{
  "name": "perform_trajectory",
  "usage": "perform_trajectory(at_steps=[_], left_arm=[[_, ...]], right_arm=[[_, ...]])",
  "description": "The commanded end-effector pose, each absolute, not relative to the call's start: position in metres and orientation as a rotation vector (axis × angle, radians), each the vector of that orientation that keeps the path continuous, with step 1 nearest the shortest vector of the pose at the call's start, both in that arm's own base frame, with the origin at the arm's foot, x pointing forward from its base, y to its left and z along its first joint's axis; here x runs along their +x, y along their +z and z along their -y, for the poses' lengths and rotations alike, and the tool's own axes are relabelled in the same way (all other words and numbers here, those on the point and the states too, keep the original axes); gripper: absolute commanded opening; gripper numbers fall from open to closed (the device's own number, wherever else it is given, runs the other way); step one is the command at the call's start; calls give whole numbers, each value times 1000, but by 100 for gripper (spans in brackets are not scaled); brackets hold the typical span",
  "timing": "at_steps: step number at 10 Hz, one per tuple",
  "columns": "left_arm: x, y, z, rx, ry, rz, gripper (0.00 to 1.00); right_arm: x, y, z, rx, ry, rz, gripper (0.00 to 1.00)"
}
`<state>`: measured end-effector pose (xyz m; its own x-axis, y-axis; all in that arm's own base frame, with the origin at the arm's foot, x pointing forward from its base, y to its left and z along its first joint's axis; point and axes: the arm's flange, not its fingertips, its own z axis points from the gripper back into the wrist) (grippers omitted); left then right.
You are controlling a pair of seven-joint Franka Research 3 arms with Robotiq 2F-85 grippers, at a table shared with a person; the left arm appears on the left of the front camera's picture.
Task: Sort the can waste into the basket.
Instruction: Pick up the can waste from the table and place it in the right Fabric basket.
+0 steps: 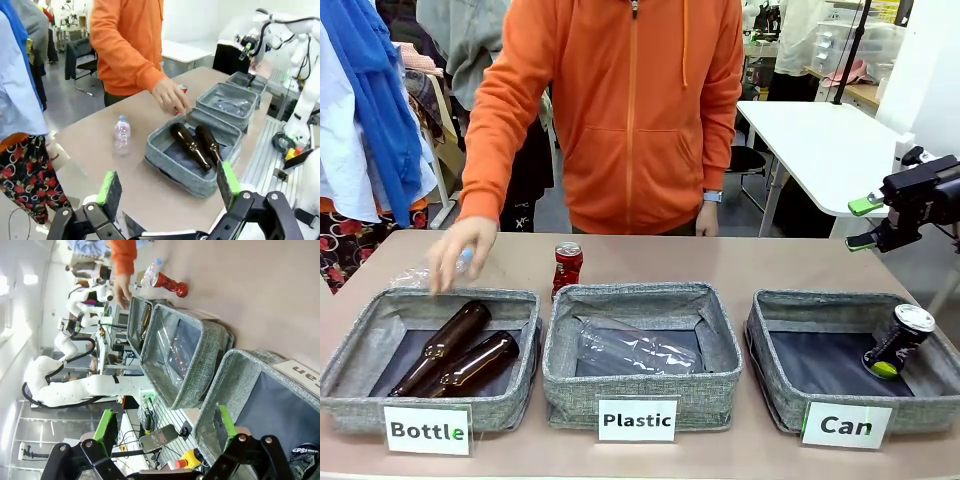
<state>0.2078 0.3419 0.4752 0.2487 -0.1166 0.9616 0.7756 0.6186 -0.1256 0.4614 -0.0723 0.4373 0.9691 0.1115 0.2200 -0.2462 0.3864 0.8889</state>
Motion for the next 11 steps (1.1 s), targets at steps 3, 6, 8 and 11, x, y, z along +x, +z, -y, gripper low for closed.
perform_trajectory(at_steps=[3, 6, 8, 11], left_arm=[[326, 494, -206, -433, -799, 1019, 100], [426, 476, -95, -286, -932, 990, 100], [476, 450, -27, -264, -1053, 970, 100], [534, 405, 47, -337, -1220, 946, 100]], right_arm=[[460, 439, 73, 1149, 243, 136, 100], [460, 439, 73, 1149, 243, 136, 100], [460, 439, 73, 1149, 243, 136, 100], [460, 439, 73, 1149, 243, 136, 100]])
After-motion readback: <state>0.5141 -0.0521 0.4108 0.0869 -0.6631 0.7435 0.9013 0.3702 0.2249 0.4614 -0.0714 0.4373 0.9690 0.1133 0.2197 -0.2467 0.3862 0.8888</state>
